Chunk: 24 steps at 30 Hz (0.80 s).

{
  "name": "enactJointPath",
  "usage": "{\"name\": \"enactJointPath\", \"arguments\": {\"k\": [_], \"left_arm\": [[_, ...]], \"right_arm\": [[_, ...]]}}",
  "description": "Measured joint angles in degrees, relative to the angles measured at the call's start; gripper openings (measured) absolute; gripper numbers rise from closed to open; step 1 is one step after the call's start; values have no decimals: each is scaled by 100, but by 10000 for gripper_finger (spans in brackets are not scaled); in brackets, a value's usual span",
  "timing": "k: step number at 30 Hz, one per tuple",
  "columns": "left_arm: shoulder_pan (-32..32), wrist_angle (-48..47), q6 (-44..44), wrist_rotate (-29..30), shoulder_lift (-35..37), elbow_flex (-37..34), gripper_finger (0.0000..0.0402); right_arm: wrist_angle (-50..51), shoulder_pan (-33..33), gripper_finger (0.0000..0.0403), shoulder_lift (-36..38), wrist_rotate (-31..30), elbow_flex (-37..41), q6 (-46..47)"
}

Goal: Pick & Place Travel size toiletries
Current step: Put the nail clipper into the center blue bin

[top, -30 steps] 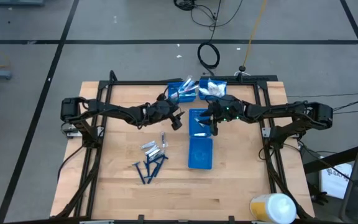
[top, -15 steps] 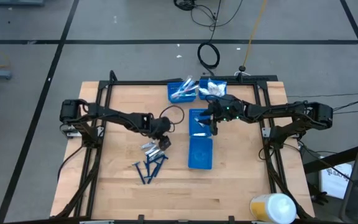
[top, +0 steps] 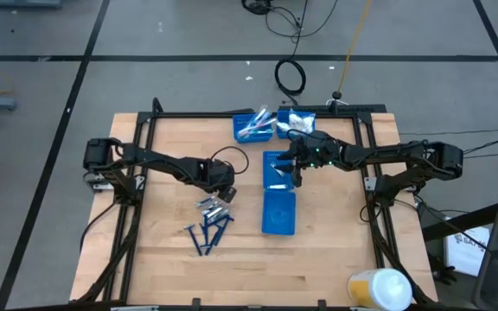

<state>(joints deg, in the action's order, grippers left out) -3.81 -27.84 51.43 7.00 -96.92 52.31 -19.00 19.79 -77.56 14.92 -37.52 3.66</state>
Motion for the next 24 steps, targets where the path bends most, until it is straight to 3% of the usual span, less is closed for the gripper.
{"name": "enactJointPath", "arguments": {"k": [14,20,24], "left_arm": [[-598,-1747,329,1056,-6,-2,255],[-712,-1496,335,-147,-5,0,255],[-532,-1147,303,-427,-5,3,255]], "right_arm": [[0,0,161,0,0,0,0],[0,0,161,0,0,0,0],[0,-1,161,0,0,0,-1]]}}
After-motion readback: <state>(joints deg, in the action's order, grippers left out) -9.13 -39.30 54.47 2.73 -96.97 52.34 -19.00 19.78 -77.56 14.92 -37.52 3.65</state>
